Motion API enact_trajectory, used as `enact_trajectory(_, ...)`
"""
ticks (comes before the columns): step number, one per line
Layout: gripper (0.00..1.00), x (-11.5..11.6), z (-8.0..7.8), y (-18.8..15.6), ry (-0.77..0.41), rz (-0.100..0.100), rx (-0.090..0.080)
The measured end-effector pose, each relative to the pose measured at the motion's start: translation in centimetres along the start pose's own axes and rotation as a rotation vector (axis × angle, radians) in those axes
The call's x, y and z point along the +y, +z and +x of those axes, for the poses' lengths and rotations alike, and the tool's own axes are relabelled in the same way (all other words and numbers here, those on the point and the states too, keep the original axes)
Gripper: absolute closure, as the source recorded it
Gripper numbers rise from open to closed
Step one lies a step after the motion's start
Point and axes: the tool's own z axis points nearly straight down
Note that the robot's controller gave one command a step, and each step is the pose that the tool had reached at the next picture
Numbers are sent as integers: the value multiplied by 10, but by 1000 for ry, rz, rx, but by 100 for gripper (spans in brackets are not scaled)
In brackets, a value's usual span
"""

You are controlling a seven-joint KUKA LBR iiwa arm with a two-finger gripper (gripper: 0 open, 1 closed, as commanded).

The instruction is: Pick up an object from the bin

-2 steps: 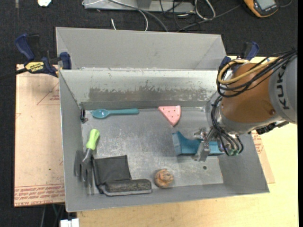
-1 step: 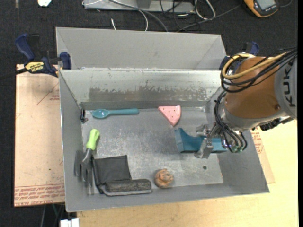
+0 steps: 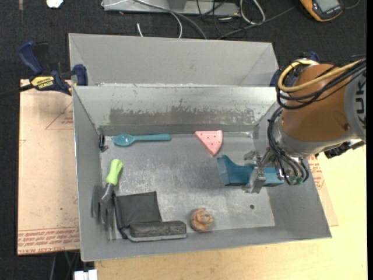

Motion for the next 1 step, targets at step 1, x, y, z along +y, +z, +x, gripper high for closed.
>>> enact_trajectory(1,100,0,0,-20,0,0,-2)
